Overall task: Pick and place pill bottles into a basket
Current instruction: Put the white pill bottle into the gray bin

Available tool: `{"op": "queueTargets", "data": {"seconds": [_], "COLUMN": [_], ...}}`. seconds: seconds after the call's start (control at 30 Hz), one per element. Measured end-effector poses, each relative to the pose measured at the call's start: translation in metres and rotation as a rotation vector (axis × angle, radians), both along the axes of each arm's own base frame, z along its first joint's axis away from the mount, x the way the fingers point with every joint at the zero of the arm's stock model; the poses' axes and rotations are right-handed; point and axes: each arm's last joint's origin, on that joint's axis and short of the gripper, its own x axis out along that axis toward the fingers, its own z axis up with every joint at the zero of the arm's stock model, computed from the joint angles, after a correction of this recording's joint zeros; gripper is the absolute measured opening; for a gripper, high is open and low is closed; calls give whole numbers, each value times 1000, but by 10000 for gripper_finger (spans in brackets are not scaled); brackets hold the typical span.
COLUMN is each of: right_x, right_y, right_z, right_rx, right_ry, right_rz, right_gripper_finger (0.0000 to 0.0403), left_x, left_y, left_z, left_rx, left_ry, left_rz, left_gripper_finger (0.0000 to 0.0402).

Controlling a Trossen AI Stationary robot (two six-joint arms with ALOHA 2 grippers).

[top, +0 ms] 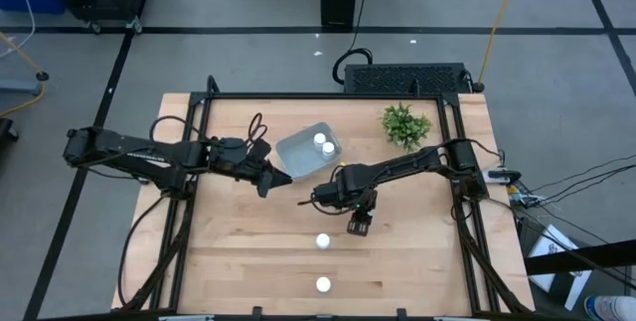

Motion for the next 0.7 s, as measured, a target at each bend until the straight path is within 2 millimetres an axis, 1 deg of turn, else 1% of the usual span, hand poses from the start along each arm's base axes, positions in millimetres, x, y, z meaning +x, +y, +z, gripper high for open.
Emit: {"op": "queueTargets", "data": {"seconds": [0.17, 0.3, 0.7], "right_x": [-2, -2, 6], "right_y": [0, 1, 2], "right_z": [12, 11, 10], "right_rx": [16, 46, 53], "right_ry": [-39, -32, -110], "right_rz": [-32, -37, -69], "right_gripper_finger": [195, 210, 265], "left_x": [0, 0, 0], "left_y": [0, 0, 0], "left_z": [0, 0, 0], "left_rx": [0, 9, 14], "left_ry": [0, -1, -2], "left_rz": [0, -4, -6], "left_gripper_finger": [97, 97, 97]}}
